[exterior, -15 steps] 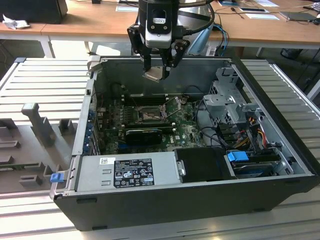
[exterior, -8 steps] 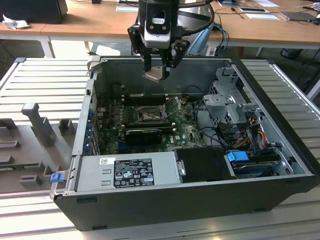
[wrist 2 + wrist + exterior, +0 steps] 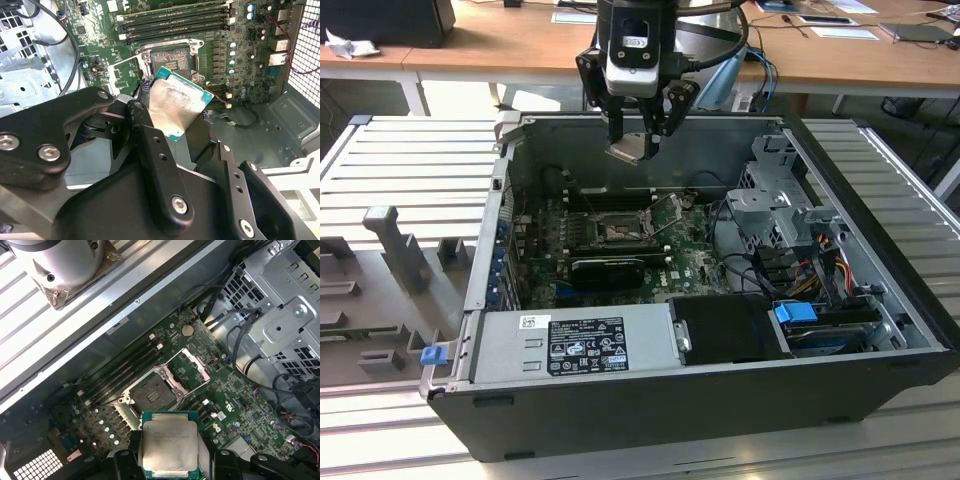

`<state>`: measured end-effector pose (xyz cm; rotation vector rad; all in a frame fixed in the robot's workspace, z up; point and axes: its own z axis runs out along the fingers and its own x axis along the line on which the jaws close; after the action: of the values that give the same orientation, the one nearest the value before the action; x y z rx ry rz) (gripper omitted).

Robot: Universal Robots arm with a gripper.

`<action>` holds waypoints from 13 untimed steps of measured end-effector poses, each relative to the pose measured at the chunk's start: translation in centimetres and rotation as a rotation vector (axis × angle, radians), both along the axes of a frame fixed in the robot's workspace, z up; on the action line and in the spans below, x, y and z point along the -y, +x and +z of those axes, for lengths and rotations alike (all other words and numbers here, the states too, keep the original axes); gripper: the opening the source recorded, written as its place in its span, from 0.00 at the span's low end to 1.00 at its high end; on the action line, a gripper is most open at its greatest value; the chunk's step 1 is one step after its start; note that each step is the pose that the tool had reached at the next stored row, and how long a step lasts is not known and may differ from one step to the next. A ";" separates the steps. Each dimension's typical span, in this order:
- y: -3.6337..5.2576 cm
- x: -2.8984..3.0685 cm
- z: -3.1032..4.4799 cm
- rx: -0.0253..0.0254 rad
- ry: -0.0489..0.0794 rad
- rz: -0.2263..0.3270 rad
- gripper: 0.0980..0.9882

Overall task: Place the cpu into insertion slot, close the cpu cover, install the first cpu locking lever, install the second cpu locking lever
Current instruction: 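Place the cpu into insertion slot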

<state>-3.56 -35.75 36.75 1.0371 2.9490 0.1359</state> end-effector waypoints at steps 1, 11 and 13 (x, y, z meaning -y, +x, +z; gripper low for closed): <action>0.00 0.00 0.00 0.0000 0.000 -0.003 0.48; 0.00 0.00 -0.02 0.0000 0.000 -0.062 0.48; 0.00 0.00 -0.07 0.0000 0.000 -0.102 0.48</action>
<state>-3.56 -35.75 36.68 1.1840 2.8884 0.1343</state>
